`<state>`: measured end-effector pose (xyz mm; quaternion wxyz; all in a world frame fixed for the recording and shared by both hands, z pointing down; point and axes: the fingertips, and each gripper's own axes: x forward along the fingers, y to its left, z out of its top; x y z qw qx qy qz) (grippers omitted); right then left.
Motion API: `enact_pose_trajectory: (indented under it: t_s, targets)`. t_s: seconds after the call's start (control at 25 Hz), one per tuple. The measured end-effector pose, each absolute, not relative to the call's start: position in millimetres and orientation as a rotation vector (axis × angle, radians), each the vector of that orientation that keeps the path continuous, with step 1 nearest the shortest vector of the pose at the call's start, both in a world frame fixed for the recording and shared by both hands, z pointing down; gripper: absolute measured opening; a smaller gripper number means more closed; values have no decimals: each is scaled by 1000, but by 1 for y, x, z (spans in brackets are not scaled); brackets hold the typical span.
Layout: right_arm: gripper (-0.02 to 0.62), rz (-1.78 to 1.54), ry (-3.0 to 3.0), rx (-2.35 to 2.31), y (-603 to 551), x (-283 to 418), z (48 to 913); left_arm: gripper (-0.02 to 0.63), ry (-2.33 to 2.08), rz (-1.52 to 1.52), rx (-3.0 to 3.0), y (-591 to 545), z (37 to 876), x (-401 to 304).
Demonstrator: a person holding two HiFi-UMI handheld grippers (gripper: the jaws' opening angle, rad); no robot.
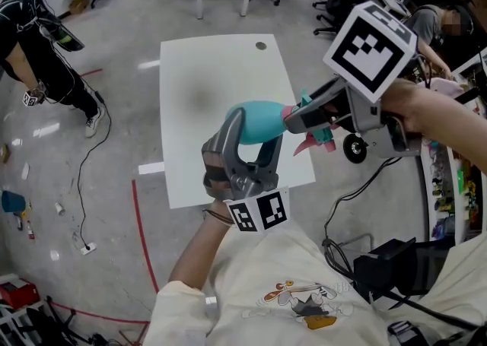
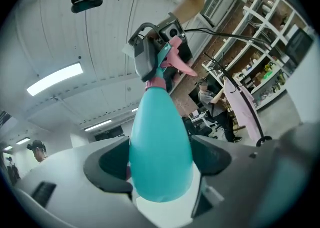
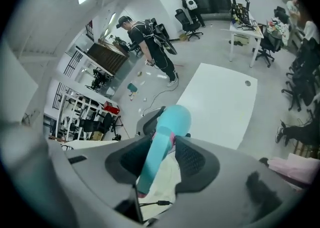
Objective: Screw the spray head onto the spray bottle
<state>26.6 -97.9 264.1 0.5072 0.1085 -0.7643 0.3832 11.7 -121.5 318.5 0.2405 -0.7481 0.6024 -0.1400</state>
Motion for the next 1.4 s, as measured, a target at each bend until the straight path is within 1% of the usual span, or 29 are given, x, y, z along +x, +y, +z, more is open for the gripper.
enact_pose_trajectory:
  t_s: [0.16,0.28,0.6,0.88,1.16,1.4]
  targets:
    - [158,922,-1856,233,-95,22,256,390,1646,-347,-2062,-121,315,9]
    - [161,861,-1840,221,-93,28,249,390,1647,-338,-2069,-122,315,7]
    - [161,838,-1927,179,-97,31,208,390,1680,-320,-2106,-131,314,-11]
    - [160,721,-1965,151,-104,41,187,390,1646,-344,-2175,-137,319,-17]
    - [160,512,-1954,29,-111,57,198,390,1455,-254,-2490,-130,331,2]
    - [160,328,-1931,-46,-108,62,221,390,1183,-277,-2704,-113,351,19]
